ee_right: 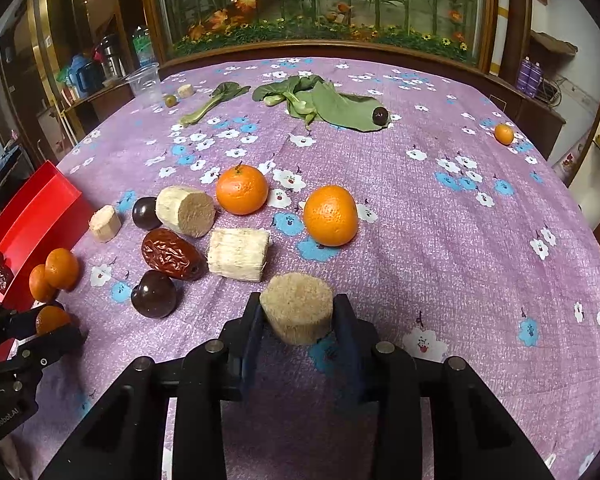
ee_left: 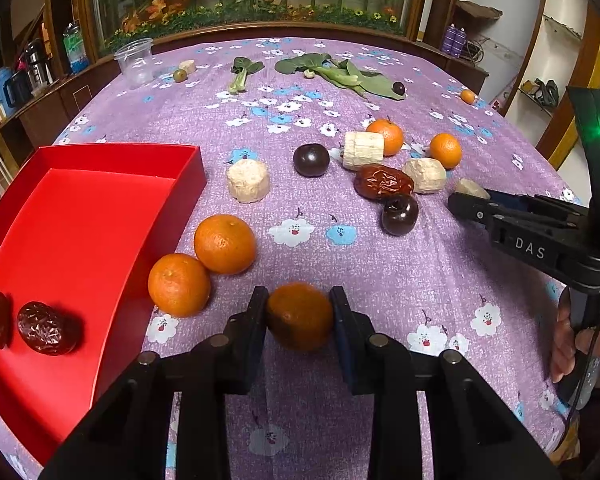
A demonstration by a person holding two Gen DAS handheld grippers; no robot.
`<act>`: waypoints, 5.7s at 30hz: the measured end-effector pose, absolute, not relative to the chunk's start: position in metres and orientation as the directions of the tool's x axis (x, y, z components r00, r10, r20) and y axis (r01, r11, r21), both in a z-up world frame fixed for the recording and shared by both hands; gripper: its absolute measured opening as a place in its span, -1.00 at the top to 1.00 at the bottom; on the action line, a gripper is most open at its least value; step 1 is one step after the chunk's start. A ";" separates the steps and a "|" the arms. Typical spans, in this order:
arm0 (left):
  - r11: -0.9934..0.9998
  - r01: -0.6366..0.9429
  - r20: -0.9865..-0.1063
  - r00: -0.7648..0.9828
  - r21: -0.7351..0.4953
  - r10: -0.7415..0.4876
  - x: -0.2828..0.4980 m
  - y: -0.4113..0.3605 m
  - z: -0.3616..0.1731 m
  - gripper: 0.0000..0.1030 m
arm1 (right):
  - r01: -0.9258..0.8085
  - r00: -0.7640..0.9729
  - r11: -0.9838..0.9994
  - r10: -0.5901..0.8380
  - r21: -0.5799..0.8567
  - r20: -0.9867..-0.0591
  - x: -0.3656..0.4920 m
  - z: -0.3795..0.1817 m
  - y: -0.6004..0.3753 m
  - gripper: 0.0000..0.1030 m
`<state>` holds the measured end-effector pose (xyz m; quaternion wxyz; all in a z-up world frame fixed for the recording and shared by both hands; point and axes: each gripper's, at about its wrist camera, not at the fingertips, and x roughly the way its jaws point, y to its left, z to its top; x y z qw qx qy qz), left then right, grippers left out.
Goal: Organize fruits
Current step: 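Carry the mandarin and rice cake into the red tray and open both tools, then lift both open tools out of the red tray back over the fruit, then grasp a mandarin with the right tool while the left tool grasps another mandarin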
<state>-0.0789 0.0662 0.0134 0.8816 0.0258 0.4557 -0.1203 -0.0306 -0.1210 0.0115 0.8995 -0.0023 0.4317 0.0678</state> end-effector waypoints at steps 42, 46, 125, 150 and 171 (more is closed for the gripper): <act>0.979 -0.203 -0.710 0.695 -0.037 0.117 -0.056 0.326 0.075 0.42 | -0.525 0.432 0.799 0.548 0.294 -0.716 -0.027 0.072 0.121 0.27; 0.977 -0.209 -0.737 0.667 -0.046 0.108 -0.043 0.335 0.061 0.42 | -0.513 0.401 0.799 0.546 0.313 -0.735 -0.010 0.053 0.137 0.27; 0.966 -0.069 -0.643 0.758 -0.250 -0.112 -0.122 0.224 0.087 -0.43 | -0.581 0.530 0.808 0.470 0.102 -0.705 -0.047 0.042 0.020 -0.26; 0.974 0.131 -0.697 0.682 -0.184 -0.223 -0.095 0.149 0.073 -0.43 | -0.373 0.581 0.878 0.474 0.301 -0.661 -0.034 0.036 -0.063 0.33; 0.977 0.211 -0.804 0.584 0.016 -0.113 -0.021 0.038 0.011 0.39 | -0.262 0.606 0.836 0.531 0.482 -0.592 -0.030 0.021 -0.126 0.32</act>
